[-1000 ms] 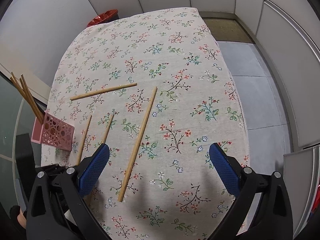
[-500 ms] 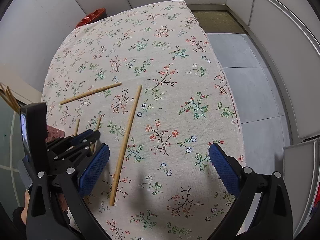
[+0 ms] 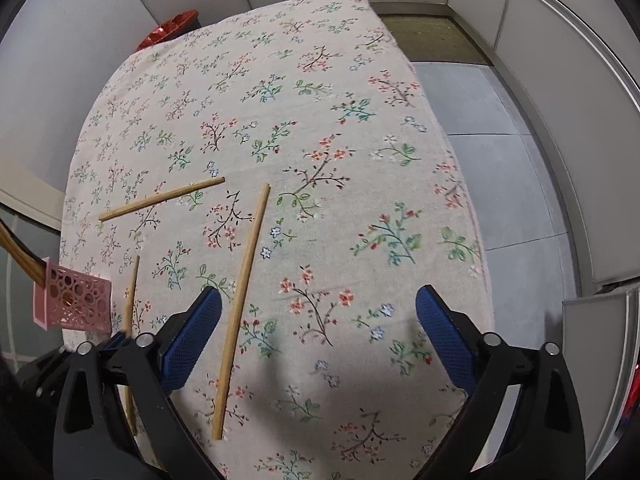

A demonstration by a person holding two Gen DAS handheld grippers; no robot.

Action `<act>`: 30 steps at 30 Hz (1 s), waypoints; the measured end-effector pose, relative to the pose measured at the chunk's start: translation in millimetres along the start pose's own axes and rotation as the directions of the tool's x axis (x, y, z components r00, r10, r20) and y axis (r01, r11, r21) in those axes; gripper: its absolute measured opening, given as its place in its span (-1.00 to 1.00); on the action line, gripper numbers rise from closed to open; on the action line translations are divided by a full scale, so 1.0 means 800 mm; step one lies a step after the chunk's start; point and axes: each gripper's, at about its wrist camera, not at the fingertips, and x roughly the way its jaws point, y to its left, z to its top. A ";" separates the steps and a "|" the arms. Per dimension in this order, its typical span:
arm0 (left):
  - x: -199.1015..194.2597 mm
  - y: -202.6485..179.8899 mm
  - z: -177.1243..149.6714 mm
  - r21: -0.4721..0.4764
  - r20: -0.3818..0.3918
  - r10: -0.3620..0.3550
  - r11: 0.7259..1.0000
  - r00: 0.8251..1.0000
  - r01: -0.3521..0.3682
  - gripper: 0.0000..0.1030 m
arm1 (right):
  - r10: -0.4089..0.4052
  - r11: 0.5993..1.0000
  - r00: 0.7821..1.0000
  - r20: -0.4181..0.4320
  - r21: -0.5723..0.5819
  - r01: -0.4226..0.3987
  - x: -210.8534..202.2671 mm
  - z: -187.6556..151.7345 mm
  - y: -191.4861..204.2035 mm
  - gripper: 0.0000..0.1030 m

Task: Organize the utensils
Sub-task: 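Close the left gripper on a chopstick while the right gripper closes on another, then lift both held chopsticks over the pink holder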

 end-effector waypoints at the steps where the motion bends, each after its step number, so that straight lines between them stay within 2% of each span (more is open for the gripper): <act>1: -0.009 0.001 -0.003 0.006 0.014 -0.002 1.000 1.000 0.002 -0.89 | 0.003 1.000 1.000 -0.005 -0.005 -0.003 0.005 0.003 0.003 0.67; 8: -0.039 0.013 -0.010 0.005 0.063 -0.021 1.000 0.998 0.021 -0.89 | 0.000 0.999 0.999 -0.051 0.033 0.002 0.053 0.024 0.025 0.13; 11: -0.046 0.018 -0.013 0.005 0.073 -0.021 1.000 0.997 0.021 -0.89 | -0.021 0.999 0.998 -0.061 0.028 0.023 0.065 0.027 0.033 0.03; 16: -0.054 0.023 -0.016 0.004 0.082 -0.018 1.000 0.996 0.018 -0.89 | -0.073 0.997 0.997 -0.034 -0.006 0.073 0.069 0.030 0.045 -0.04; 19: -0.058 0.027 -0.017 0.001 0.090 -0.016 1.000 0.996 0.016 -0.89 | -0.136 0.990 0.991 -0.010 -0.048 0.135 0.071 0.029 0.053 -0.23; 21: -0.064 0.029 -0.017 -0.008 0.102 -0.014 1.000 0.995 0.015 -0.89 | -0.180 0.979 0.984 0.013 -0.098 0.181 0.071 0.025 0.060 -0.43; 22: -0.067 0.030 -0.018 -0.010 0.109 -0.013 1.000 0.994 0.014 -0.89 | -0.172 0.978 0.985 0.019 -0.113 0.173 0.070 0.024 0.061 -0.69; 23: -0.072 0.030 -0.018 -0.011 0.121 -0.008 1.000 0.993 0.009 -0.89 | -0.169 0.978 0.985 0.021 -0.122 0.170 0.070 0.023 0.062 -0.79; 26: -0.082 0.031 -0.019 -0.009 0.151 0.007 1.000 0.989 -0.006 -0.89 | -0.149 0.982 0.989 0.022 -0.110 0.151 0.066 0.019 0.058 -0.90; 30: -0.096 0.035 -0.020 -0.011 0.183 0.012 1.000 0.983 -0.010 -0.89 | -0.108 0.989 0.993 0.044 -0.094 0.111 0.041 0.008 0.050 -0.90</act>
